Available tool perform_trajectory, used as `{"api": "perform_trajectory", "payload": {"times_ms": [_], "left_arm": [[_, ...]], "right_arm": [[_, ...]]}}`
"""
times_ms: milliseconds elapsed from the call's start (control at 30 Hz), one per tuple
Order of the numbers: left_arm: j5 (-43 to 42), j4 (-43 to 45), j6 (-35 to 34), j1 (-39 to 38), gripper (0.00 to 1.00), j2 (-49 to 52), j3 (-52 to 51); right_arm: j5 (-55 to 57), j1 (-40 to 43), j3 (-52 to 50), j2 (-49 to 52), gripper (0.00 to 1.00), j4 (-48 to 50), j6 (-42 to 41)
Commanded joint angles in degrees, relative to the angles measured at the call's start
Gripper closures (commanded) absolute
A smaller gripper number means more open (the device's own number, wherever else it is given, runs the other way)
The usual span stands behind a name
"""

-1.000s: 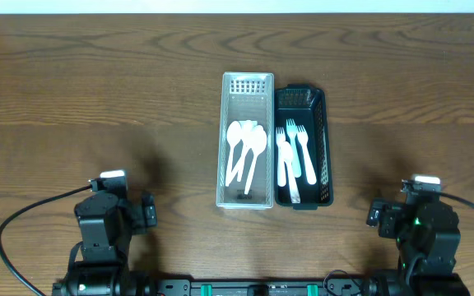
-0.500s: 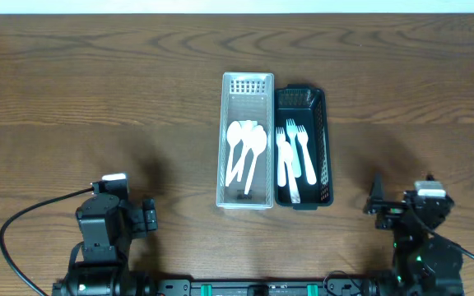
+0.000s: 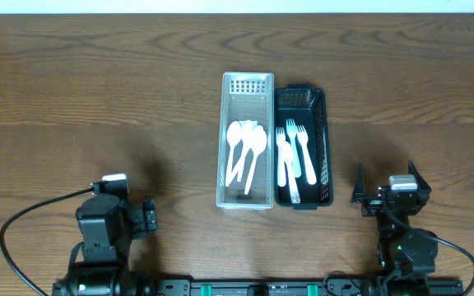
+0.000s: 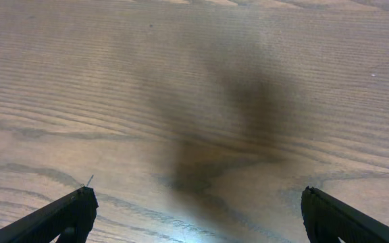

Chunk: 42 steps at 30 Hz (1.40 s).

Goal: Pack container

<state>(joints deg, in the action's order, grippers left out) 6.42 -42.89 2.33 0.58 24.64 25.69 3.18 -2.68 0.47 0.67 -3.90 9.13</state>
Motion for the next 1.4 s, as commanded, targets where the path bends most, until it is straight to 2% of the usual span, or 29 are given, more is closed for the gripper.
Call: {"api": "perform_trajectory", "payload": {"times_ms": [0, 167, 1367], "left_arm": [[0.44, 0.04, -0.46, -0.02, 0.02, -0.02, -0.09], [0.46, 0.04, -0.48, -0.02, 0.02, -0.02, -0.09], [0.44, 0.04, -0.48, -0.02, 0.02, -0.02, -0.09]], "right_arm": [[-1.40, 0.02, -0.15, -0.39, 0.01, -0.42, 3.30], [-1.53, 0.09, -0.15, -0.39, 0.01, -0.39, -1.84], [-1.51, 0.13, -0.15, -0.37, 0.01, -0.26, -1.79]]}}
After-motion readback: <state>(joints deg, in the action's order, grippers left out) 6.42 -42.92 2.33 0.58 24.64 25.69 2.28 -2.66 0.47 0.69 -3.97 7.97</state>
